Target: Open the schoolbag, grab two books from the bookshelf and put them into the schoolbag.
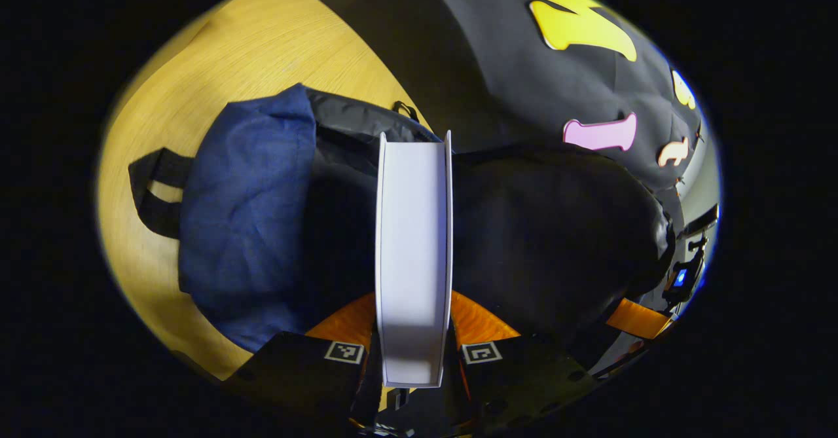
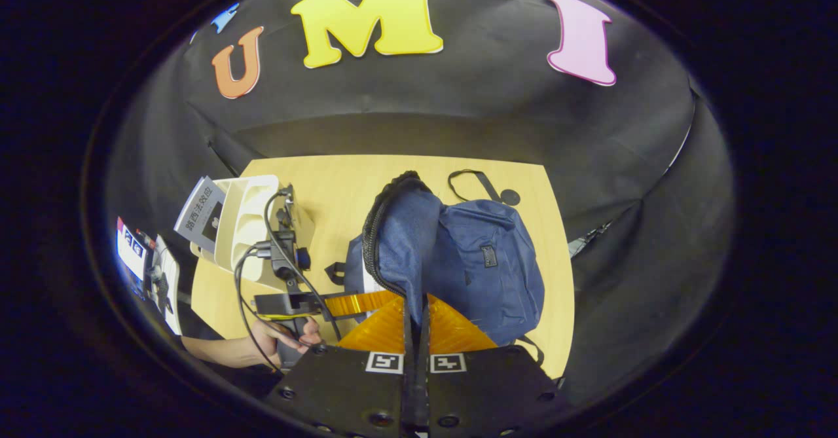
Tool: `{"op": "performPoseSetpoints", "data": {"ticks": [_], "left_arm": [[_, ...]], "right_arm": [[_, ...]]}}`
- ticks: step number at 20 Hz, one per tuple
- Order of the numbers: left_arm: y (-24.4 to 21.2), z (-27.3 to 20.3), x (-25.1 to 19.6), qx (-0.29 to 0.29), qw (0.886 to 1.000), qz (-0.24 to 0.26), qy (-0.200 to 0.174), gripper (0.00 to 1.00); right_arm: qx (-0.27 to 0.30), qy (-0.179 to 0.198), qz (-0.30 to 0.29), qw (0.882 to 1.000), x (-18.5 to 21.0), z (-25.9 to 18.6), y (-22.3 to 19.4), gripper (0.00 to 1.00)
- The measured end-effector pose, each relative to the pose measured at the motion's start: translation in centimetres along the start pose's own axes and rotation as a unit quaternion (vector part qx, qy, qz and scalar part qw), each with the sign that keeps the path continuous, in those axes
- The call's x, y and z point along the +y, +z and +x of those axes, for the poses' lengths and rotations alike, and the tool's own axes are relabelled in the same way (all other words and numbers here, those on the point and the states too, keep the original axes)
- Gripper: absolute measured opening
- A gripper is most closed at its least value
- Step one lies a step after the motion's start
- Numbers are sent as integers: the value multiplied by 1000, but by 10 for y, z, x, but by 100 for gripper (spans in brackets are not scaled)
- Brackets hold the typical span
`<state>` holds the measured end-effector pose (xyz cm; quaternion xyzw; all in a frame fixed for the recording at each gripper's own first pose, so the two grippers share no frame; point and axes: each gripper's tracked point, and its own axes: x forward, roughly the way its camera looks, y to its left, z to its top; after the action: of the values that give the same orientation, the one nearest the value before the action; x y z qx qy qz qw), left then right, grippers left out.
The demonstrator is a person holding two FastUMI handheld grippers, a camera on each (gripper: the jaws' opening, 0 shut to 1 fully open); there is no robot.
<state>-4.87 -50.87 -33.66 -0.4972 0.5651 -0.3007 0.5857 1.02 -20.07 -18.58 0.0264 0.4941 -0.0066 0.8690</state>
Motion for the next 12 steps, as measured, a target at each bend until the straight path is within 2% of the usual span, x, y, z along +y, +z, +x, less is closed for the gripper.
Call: {"op": "performPoseSetpoints", "data": {"ticks": [1, 2, 3, 4, 5, 8, 9, 11, 12], "left_arm": [[1, 2, 1, 1, 1000, -5, -3, 48], [0, 3, 2, 1, 1000, -4, -1, 48], [1, 2, 3, 3, 1000, 0, 4, 41], [1, 3, 6, 3, 1000, 5, 15, 50], [3, 2, 15, 3, 999, 15, 40, 46], [3, -3, 39, 12, 994, 28, 105, 64], [4, -7, 47, 14, 990, 35, 134, 69], [5, -18, 67, 24, 977, 56, 207, 79], [8, -26, 72, 25, 969, 67, 235, 81]], "right_arm": [[1, -1, -1, 1000, -1, 0, 0, 4], [1, -1, -1, 1000, -1, 0, -1, 4], [2, 0, 0, 1000, -1, 1, 0, 3], [2, 0, 0, 1000, 0, 1, 0, 0], [2, 1, 1, 1000, 0, 2, -1, 0], [3, 2, 3, 1000, 0, 4, -2, 0], [3, 3, 3, 1000, 0, 5, -2, 4], [4, 3, 2, 1000, 1, 6, -3, 4], [5, 4, 2, 1000, 2, 6, -5, 4]]}}
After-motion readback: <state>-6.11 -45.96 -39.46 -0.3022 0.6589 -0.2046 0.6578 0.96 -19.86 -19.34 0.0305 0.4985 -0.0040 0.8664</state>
